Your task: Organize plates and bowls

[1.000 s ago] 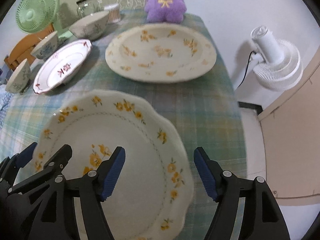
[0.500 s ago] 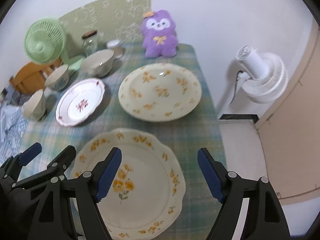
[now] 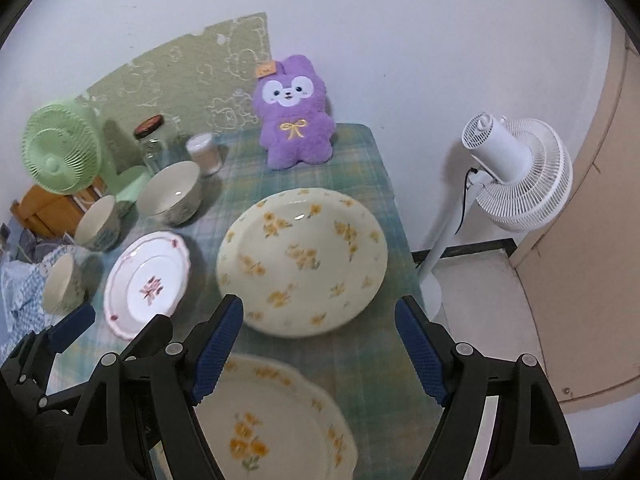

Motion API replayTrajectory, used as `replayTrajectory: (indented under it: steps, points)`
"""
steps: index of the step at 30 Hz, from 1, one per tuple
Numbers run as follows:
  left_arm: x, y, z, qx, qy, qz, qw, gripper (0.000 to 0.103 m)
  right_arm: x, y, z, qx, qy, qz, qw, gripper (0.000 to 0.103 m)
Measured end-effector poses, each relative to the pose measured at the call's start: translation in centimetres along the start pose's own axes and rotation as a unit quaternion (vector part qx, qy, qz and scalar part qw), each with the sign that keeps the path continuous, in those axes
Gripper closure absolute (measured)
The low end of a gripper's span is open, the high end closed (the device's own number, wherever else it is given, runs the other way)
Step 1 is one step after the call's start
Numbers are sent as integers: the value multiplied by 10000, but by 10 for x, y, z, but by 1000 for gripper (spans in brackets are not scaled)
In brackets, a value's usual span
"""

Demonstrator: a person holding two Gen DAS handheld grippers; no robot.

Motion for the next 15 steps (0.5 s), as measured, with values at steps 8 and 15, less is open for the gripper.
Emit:
replayTrajectory:
  steps: [8, 15]
  points:
    - [60, 24, -23, -157, -214, -114, 9996, 16, 60, 22, -29, -198, -174, -94, 9996, 22]
    - [114, 37, -30, -187, -393, -331, 9985, 20, 114, 31, -38, -255, -379, -161, 9988, 22]
Point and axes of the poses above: each gripper's, at about its wrist camera, not at the fingertips, and x roughly the way its jaws point, y to its right, z to its underside, the point moved 4 cm from there along x, roughly the way its jaws point, and after that the axes turned 3 degrees about y, right-handed, at the moved point
